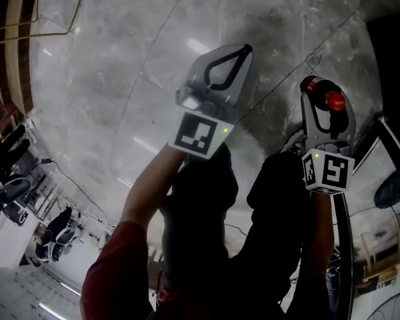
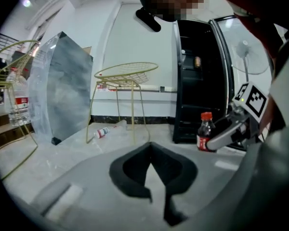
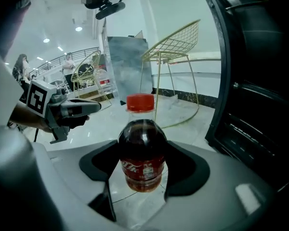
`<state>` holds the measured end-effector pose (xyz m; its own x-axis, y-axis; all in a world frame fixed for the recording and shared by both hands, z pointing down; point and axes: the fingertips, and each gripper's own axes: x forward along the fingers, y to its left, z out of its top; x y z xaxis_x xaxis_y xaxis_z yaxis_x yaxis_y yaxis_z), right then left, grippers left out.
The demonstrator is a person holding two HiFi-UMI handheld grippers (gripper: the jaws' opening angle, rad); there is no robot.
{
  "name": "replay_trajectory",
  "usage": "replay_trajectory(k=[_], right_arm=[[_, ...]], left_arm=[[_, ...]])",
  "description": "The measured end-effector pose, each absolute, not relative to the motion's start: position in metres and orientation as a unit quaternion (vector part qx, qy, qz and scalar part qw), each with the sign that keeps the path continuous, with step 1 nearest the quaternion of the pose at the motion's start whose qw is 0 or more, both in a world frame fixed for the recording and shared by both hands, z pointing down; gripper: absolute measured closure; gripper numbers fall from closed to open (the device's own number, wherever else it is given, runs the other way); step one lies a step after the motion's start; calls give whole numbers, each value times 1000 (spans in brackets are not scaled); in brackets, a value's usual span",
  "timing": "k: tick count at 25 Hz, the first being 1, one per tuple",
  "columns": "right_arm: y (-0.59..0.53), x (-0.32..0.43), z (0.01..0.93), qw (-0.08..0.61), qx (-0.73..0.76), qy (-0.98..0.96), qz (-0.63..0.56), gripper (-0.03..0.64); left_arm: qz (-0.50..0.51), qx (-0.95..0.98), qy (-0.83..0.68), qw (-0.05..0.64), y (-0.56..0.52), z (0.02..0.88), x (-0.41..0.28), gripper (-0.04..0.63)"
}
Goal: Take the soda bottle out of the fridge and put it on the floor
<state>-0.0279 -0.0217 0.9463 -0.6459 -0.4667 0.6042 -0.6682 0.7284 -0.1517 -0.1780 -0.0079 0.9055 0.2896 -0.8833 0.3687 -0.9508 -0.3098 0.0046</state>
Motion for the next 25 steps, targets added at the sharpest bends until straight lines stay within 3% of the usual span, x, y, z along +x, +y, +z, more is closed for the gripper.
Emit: replay_trajectory(k=[11,17,25], right_arm=[[-64,-46,1040,229,316,-911,132,319],[-86,-62,1048,210,308,-922,107,319],[-115,-79,1054,187,316,-926,91,319]], left_arm=[[132,813,-562,75,-36,1009,-174,597],[117,822,-549,94,-29,1021,-157,597],[129,829,-540,68,-10,1013,-153,597]])
